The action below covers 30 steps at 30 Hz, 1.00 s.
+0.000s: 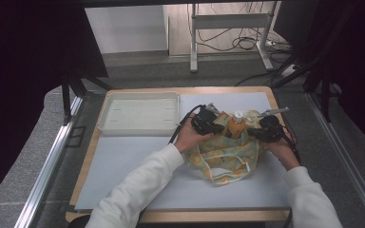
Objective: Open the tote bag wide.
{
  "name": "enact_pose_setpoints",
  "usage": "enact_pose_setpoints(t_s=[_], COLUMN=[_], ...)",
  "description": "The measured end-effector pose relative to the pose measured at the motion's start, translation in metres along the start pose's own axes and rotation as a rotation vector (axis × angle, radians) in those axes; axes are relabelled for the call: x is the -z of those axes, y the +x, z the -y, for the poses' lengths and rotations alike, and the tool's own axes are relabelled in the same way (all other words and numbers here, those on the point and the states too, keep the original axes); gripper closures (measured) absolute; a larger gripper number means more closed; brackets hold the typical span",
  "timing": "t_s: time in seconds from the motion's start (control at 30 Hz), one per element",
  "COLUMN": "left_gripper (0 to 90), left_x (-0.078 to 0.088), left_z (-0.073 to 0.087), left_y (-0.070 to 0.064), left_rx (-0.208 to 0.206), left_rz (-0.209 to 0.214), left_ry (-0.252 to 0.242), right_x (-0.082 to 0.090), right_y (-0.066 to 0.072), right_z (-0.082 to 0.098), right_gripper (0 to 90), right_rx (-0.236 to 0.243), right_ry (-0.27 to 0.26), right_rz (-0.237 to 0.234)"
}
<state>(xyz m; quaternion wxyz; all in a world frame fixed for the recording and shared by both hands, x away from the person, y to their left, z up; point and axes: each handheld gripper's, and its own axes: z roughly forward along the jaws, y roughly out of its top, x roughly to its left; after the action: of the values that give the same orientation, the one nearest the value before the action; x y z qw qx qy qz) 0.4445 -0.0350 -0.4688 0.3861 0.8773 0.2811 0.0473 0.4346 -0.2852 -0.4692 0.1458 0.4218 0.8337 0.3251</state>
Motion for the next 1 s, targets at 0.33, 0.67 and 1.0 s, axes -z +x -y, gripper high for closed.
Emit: enact_pose_setpoints(t_s=[0.33,0.67,1.0], left_gripper=[89.5,89.6,88.6], left_x=[-0.023,-0.016,0.0], left_z=[0.024,0.046,0.047], left_y=[0.003,-0.014,-0.01], left_rx=[0.031,-0.032,0.004], left_rz=[0.09,0.156,0.16], left_ry=[0.106,0.083,0.0], right_x=[-0.02,-0.041,-0.036], right_y=[-0.016,-0.037,-0.033], right_z=[-0.02,-0.034,-0.034], right_gripper=[89.1,89.1,89.1], right_rx=[-0.038,-0.151,-0.154], right_ry=[0.016,0.044,0.018], right_rz=[0.007,0.032,0.038])
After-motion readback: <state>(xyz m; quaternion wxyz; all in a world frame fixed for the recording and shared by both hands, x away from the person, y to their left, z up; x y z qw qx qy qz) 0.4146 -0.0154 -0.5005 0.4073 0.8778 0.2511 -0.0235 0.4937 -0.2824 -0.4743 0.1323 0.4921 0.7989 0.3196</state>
